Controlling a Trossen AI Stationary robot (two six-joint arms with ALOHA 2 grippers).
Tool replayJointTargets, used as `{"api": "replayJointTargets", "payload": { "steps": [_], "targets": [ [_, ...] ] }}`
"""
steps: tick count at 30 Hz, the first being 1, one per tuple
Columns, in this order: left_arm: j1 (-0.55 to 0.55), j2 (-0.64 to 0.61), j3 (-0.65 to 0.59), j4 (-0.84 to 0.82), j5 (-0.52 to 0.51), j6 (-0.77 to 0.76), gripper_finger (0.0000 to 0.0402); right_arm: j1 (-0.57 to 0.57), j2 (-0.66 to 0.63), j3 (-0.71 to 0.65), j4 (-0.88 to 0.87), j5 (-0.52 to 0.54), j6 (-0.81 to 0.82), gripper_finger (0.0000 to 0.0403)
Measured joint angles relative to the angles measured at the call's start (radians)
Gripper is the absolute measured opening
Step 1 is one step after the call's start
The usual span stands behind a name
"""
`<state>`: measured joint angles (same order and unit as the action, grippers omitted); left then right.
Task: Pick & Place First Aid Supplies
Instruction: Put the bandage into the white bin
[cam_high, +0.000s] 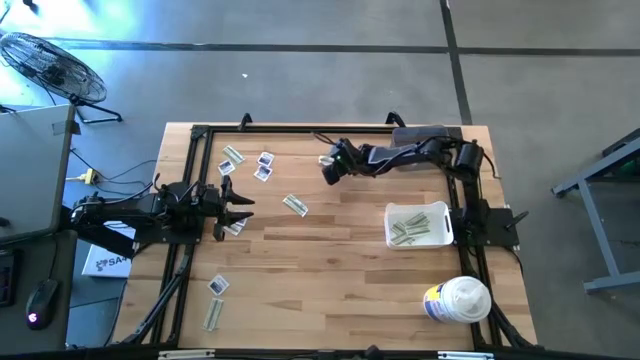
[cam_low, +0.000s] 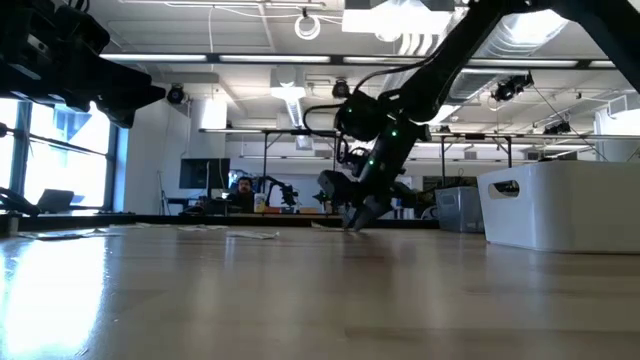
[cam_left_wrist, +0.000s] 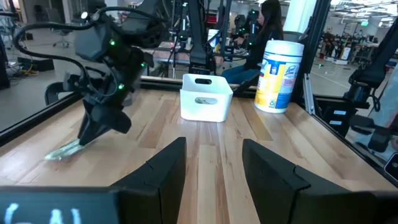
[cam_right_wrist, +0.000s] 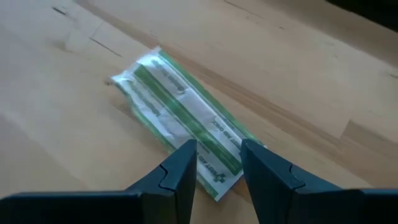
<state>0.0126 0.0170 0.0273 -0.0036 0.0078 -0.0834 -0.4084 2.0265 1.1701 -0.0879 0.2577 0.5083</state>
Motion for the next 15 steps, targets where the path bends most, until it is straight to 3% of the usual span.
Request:
{"api": "replayJointTargets", "payload": {
  "steps": [8,15],
  "targets": [
    [0.0,0.0,0.0,0.0,0.0,0.0,0.0156,-0.003,-0.003,0.004,-0.06,-0.07,-0.001,0.0121],
    [0.0,0.0,0.0,0.0,0.0,0.0,0.0156,0.041,-0.058,0.003,-0.282,-0.088,-0.067,0.0121]
  ]
}}
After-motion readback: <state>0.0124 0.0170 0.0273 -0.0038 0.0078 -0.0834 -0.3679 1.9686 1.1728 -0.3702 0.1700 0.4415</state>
